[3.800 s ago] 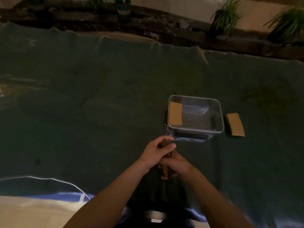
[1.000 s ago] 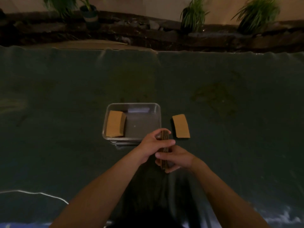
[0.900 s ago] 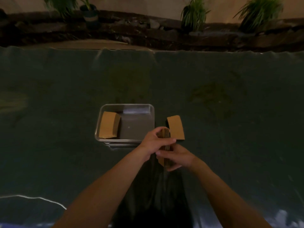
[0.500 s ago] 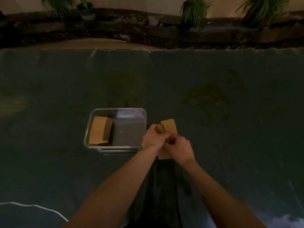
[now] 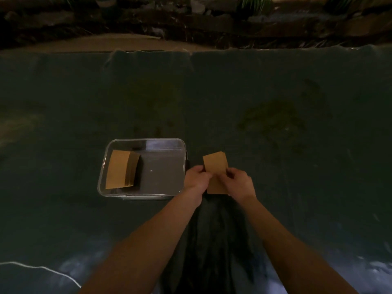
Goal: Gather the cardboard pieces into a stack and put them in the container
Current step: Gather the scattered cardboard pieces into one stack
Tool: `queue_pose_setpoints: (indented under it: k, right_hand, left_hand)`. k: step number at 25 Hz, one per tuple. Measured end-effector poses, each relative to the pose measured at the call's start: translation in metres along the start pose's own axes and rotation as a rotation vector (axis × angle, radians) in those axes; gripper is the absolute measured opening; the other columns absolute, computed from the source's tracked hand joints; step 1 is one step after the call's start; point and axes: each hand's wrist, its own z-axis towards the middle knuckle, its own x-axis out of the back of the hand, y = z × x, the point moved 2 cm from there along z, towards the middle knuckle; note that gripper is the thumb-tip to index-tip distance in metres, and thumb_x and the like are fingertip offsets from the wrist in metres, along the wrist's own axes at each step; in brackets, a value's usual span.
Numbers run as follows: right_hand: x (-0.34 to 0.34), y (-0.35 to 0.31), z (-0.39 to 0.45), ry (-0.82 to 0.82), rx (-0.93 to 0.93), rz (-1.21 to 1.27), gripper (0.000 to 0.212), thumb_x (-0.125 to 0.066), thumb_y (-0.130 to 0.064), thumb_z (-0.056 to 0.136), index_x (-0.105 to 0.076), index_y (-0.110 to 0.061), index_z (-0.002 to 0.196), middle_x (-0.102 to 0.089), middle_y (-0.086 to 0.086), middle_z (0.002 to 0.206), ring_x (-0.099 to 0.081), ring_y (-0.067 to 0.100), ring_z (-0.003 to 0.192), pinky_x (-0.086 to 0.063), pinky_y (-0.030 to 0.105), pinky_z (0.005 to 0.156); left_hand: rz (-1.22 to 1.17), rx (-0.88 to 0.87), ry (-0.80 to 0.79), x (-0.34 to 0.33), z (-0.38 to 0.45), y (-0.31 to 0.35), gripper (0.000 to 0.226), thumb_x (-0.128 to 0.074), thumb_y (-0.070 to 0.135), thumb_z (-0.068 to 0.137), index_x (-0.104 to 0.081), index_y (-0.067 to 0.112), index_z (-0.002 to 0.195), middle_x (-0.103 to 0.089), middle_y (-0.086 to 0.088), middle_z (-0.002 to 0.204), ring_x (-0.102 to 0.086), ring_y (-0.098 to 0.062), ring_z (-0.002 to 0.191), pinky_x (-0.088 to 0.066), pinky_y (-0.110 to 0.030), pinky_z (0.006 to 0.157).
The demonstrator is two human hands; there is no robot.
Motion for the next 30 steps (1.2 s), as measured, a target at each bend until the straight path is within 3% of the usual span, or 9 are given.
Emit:
queue_pose_setpoints:
  k: [4,7,10,13,15,18,23,26,30]
  right_hand:
    - [0.005,-0.004,0.018,0.107,-0.024,-0.127,0.036,-0.056,-0.048,0.091,-0.067,-0.021,0.113,-0.069,0.002,0.100,-0.062,0.014,0.077,-0.047,0.027,0.057]
    - [0.000,-0.004,0.026,0.155,-0.053,-0.200,0.035,-0.058,-0.045,0.091,-0.065,-0.023,0.117,-0.066,0.002,0.111,-0.065,0.020,0.091,-0.055,0.035,0.070]
    - [-0.003,-0.004,0.030,0.216,-0.053,-0.196,0.029,-0.063,-0.042,0.089,-0.064,-0.024,0.112,-0.063,0.002,0.113,-0.062,0.020,0.094,-0.054,0.035,0.070]
    - [-0.006,-0.001,0.037,0.176,-0.140,-0.094,0.049,-0.063,-0.041,0.087,-0.052,-0.020,0.131,-0.050,0.007,0.132,-0.051,0.028,0.116,-0.050,0.042,0.086]
    - [-0.008,0.000,0.042,0.041,-0.239,0.012,0.061,-0.060,-0.042,0.089,-0.043,-0.015,0.141,-0.046,0.012,0.138,-0.051,0.031,0.120,-0.047,0.045,0.097]
    - [-0.008,-0.002,0.045,-0.049,-0.312,0.152,0.060,-0.061,-0.037,0.088,-0.044,-0.012,0.140,-0.052,0.014,0.135,-0.053,0.031,0.118,-0.046,0.046,0.098]
    - [-0.006,0.006,0.038,-0.137,-0.413,0.475,0.059,-0.073,-0.027,0.084,-0.050,-0.007,0.135,-0.059,0.012,0.123,-0.056,0.025,0.106,-0.048,0.038,0.087]
    - [-0.010,0.008,0.025,-0.218,-0.448,0.618,0.053,-0.073,-0.021,0.084,-0.053,-0.006,0.131,-0.062,0.012,0.120,-0.059,0.028,0.108,-0.049,0.044,0.096]
    - [-0.011,0.004,-0.002,-0.261,-0.388,0.609,0.058,-0.069,-0.027,0.086,-0.039,-0.018,0.135,-0.054,0.012,0.127,-0.054,0.031,0.114,-0.044,0.052,0.101]
  left_hand:
    - [0.226,-0.103,0.128,-0.013,0.018,0.016,0.029,-0.060,0.018,0.091,-0.066,0.019,0.120,-0.065,-0.004,0.121,-0.059,-0.021,0.102,-0.049,-0.033,0.079]
    - [0.408,-0.141,0.169,-0.019,0.032,0.015,0.030,-0.058,0.014,0.092,-0.066,0.019,0.121,-0.067,-0.005,0.121,-0.062,-0.022,0.106,-0.051,-0.032,0.082]
    - [0.496,-0.195,0.200,-0.021,0.041,0.013,0.024,-0.057,0.014,0.092,-0.069,0.013,0.113,-0.070,-0.008,0.116,-0.064,-0.023,0.104,-0.050,-0.030,0.079]
    - [0.537,-0.194,0.195,-0.021,0.047,0.012,0.022,-0.056,0.020,0.092,-0.069,0.011,0.107,-0.069,-0.012,0.110,-0.064,-0.026,0.098,-0.049,-0.033,0.074]
    - [0.530,-0.102,0.163,-0.026,0.047,0.013,0.025,-0.054,0.023,0.093,-0.067,0.009,0.109,-0.067,-0.013,0.112,-0.063,-0.027,0.098,-0.051,-0.035,0.074]
    - [0.491,0.013,0.121,-0.038,0.043,0.014,0.024,-0.054,0.020,0.094,-0.065,0.008,0.112,-0.066,-0.013,0.115,-0.063,-0.025,0.097,-0.045,-0.031,0.068]
    - [0.256,0.048,0.025,-0.031,0.036,0.009,0.024,-0.051,0.022,0.098,-0.062,0.015,0.118,-0.062,-0.008,0.121,-0.057,-0.022,0.103,-0.046,-0.034,0.083]
    - [0.171,0.060,-0.047,-0.018,0.024,0.002,0.030,-0.050,0.020,0.099,-0.057,0.015,0.127,-0.058,-0.002,0.121,-0.055,-0.025,0.113,-0.042,-0.034,0.087]
    - [0.023,0.054,-0.191,-0.007,0.001,-0.014,0.023,-0.047,0.016,0.100,-0.064,0.012,0.114,-0.065,-0.014,0.120,-0.061,-0.028,0.109,-0.047,-0.047,0.100]
